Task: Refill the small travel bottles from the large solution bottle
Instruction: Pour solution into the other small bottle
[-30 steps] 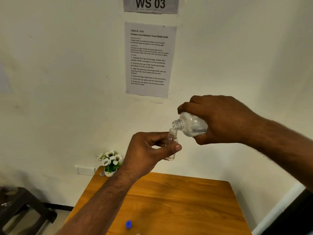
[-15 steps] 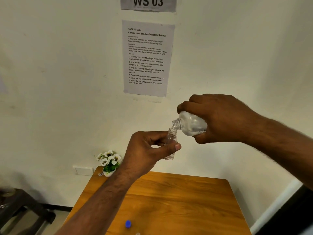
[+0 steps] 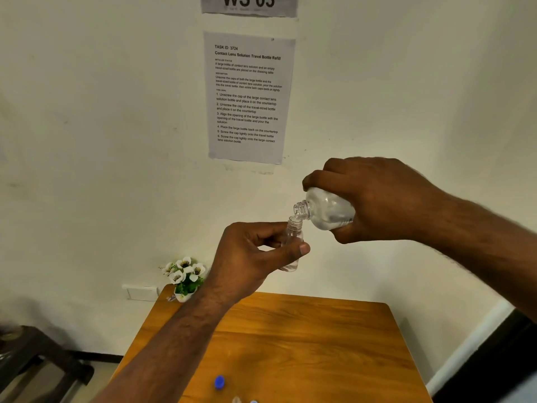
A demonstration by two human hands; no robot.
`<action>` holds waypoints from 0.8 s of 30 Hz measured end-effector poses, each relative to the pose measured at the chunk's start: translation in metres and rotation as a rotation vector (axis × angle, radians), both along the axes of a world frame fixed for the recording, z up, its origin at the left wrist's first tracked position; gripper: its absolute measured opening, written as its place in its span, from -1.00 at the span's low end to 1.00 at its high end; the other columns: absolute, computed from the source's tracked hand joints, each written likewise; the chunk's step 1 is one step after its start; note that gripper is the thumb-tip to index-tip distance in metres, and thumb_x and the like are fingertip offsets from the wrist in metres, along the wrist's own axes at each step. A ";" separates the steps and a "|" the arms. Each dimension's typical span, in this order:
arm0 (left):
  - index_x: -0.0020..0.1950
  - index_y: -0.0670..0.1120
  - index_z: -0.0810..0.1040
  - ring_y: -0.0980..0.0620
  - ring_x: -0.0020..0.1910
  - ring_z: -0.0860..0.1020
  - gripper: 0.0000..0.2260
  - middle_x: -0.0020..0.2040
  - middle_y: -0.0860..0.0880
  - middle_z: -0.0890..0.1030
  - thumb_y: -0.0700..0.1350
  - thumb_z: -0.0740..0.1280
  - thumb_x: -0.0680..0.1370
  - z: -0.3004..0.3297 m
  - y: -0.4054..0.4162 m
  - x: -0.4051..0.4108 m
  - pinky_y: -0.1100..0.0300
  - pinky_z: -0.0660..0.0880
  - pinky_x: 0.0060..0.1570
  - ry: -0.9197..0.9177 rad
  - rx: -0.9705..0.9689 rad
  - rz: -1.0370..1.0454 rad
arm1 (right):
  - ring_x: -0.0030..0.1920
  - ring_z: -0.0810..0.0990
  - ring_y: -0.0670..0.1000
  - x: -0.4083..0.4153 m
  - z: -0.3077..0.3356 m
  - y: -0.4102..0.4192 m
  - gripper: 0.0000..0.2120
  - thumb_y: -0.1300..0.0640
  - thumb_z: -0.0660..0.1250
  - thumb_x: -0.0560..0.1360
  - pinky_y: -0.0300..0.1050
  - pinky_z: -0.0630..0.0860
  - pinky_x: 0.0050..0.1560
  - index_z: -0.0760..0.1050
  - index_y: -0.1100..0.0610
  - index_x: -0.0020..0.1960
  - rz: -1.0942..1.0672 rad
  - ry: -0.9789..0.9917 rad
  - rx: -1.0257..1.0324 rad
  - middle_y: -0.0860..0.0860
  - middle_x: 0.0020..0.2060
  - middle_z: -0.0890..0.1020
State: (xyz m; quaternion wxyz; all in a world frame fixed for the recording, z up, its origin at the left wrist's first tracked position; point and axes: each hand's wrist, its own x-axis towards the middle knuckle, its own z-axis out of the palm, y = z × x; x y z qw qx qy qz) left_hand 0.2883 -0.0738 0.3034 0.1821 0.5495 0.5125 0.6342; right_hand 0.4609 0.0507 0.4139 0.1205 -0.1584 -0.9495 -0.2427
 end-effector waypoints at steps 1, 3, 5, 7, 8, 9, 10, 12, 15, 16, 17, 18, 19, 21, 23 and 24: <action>-0.07 -0.09 0.76 -0.08 -0.16 0.71 -0.88 -0.18 -0.05 0.76 -0.18 0.57 0.41 0.000 0.000 0.000 0.24 0.65 -0.18 0.001 0.002 -0.002 | -0.11 0.56 0.03 0.000 0.000 0.000 -0.32 -0.18 0.42 0.24 -0.06 0.55 -0.23 0.33 -0.19 0.32 0.000 0.004 -0.001 -0.14 0.02 0.54; -0.09 -0.08 0.76 -0.08 -0.16 0.71 -0.88 -0.18 -0.05 0.75 -0.17 0.57 0.40 0.001 -0.001 0.001 0.26 0.64 -0.19 0.002 0.004 0.001 | -0.12 0.55 0.02 0.001 0.000 0.000 -0.34 -0.17 0.42 0.24 -0.05 0.56 -0.23 0.33 -0.19 0.32 0.002 0.010 -0.005 -0.14 0.01 0.54; -0.08 -0.08 0.76 -0.08 -0.18 0.70 -0.88 -0.18 -0.06 0.75 -0.18 0.57 0.39 0.002 -0.001 0.002 0.27 0.62 -0.21 -0.009 0.007 -0.006 | -0.13 0.55 0.02 0.001 0.000 0.000 -0.34 -0.17 0.42 0.24 -0.03 0.56 -0.23 0.33 -0.19 0.31 0.006 0.010 -0.001 -0.14 0.00 0.54; -0.08 -0.09 0.76 -0.11 -0.18 0.70 -0.88 -0.19 -0.07 0.75 -0.18 0.57 0.39 0.002 -0.001 0.002 0.24 0.63 -0.22 -0.023 0.006 -0.015 | -0.13 0.56 0.04 0.001 0.000 0.000 -0.34 -0.17 0.42 0.25 -0.02 0.57 -0.24 0.32 -0.19 0.31 0.013 0.014 -0.001 -0.13 0.00 0.54; -0.08 -0.08 0.76 -0.12 -0.17 0.70 -0.87 -0.19 -0.07 0.75 -0.18 0.57 0.39 0.002 -0.002 0.002 0.22 0.65 -0.21 -0.023 0.005 -0.014 | -0.13 0.56 0.04 0.001 -0.001 0.000 -0.34 -0.17 0.43 0.25 -0.02 0.57 -0.24 0.32 -0.19 0.31 0.017 0.017 -0.002 -0.13 0.00 0.54; -0.08 -0.08 0.76 -0.11 -0.17 0.70 -0.87 -0.18 -0.06 0.75 -0.18 0.57 0.39 0.002 -0.001 0.002 0.20 0.65 -0.20 -0.018 0.005 -0.010 | -0.13 0.56 0.04 0.001 0.000 0.000 -0.34 -0.17 0.43 0.25 -0.02 0.57 -0.24 0.33 -0.18 0.31 0.019 0.018 0.000 -0.13 0.00 0.54; -0.08 -0.08 0.76 -0.11 -0.17 0.70 -0.87 -0.18 -0.06 0.75 -0.17 0.58 0.39 0.002 -0.002 0.002 0.20 0.66 -0.19 -0.011 0.004 -0.007 | -0.14 0.56 0.04 0.002 0.000 0.000 -0.34 -0.17 0.43 0.25 -0.03 0.57 -0.25 0.33 -0.18 0.31 0.021 0.018 0.005 -0.13 0.00 0.54; -0.08 -0.07 0.76 -0.09 -0.17 0.71 -0.87 -0.18 -0.05 0.75 -0.16 0.58 0.39 0.002 -0.002 0.002 0.22 0.65 -0.18 -0.002 0.004 -0.002 | -0.14 0.56 0.04 0.002 0.000 0.000 -0.33 -0.17 0.44 0.25 -0.03 0.56 -0.25 0.33 -0.17 0.31 0.019 0.014 0.012 -0.12 0.00 0.55; -0.08 -0.03 0.76 -0.10 -0.17 0.71 -0.86 -0.17 -0.03 0.75 -0.17 0.58 0.39 0.004 -0.003 0.004 0.27 0.63 -0.20 -0.015 0.007 -0.004 | -0.13 0.55 0.03 0.002 0.001 -0.001 -0.33 -0.17 0.43 0.24 -0.04 0.56 -0.24 0.33 -0.18 0.32 0.006 0.010 0.016 -0.13 0.00 0.54; -0.09 -0.02 0.76 -0.11 -0.16 0.70 -0.86 -0.17 -0.04 0.75 -0.18 0.58 0.39 0.005 -0.003 0.004 0.28 0.62 -0.22 -0.021 0.009 -0.007 | -0.13 0.55 0.03 0.002 0.001 -0.001 -0.33 -0.17 0.42 0.25 -0.03 0.56 -0.23 0.33 -0.18 0.32 0.005 0.011 0.016 -0.14 0.00 0.54; -0.09 -0.01 0.75 -0.12 -0.16 0.70 -0.85 -0.16 -0.04 0.75 -0.19 0.58 0.38 0.005 -0.003 0.005 0.29 0.62 -0.22 -0.026 0.011 -0.008 | -0.13 0.55 0.03 0.002 0.001 -0.002 -0.33 -0.16 0.42 0.25 -0.03 0.56 -0.23 0.33 -0.18 0.32 0.004 0.012 0.017 -0.14 -0.01 0.54; -0.09 0.00 0.75 -0.12 -0.15 0.70 -0.85 -0.16 -0.04 0.75 -0.19 0.57 0.38 0.006 -0.004 0.005 0.28 0.62 -0.22 -0.029 0.011 -0.009 | -0.13 0.55 0.03 0.002 0.001 -0.002 -0.33 -0.16 0.42 0.25 -0.03 0.56 -0.23 0.33 -0.18 0.32 0.004 0.011 0.017 -0.14 -0.01 0.54; -0.10 0.02 0.75 -0.12 -0.15 0.70 -0.84 -0.15 -0.04 0.75 -0.19 0.57 0.38 0.006 -0.004 0.005 0.27 0.64 -0.21 -0.028 0.012 -0.008 | -0.13 0.55 0.03 0.002 0.002 -0.003 -0.33 -0.17 0.43 0.25 -0.03 0.56 -0.23 0.33 -0.18 0.33 0.003 0.009 0.017 -0.13 0.00 0.54; -0.10 0.03 0.75 -0.12 -0.14 0.71 -0.85 -0.15 -0.03 0.75 -0.17 0.57 0.38 0.006 -0.005 0.005 0.22 0.66 -0.17 -0.015 0.012 -0.002 | -0.13 0.55 0.03 0.002 0.002 -0.003 -0.32 -0.18 0.43 0.24 -0.02 0.57 -0.22 0.32 -0.18 0.33 0.002 0.004 0.014 -0.13 0.01 0.54; -0.09 0.02 0.75 -0.11 -0.14 0.71 -0.86 -0.15 -0.02 0.76 -0.16 0.58 0.38 0.006 -0.005 0.004 0.18 0.67 -0.14 -0.008 0.010 0.003 | -0.12 0.55 0.03 0.002 0.002 -0.003 -0.31 -0.18 0.44 0.24 -0.01 0.58 -0.22 0.31 -0.18 0.33 0.004 0.000 0.013 -0.13 0.01 0.54; -0.09 0.02 0.75 -0.10 -0.15 0.71 -0.86 -0.15 -0.01 0.76 -0.15 0.58 0.38 0.006 -0.006 0.005 0.20 0.67 -0.14 -0.008 0.008 0.004 | -0.13 0.55 0.03 0.002 0.003 -0.004 -0.31 -0.18 0.44 0.24 -0.01 0.58 -0.23 0.31 -0.18 0.33 0.005 0.000 0.017 -0.13 0.01 0.54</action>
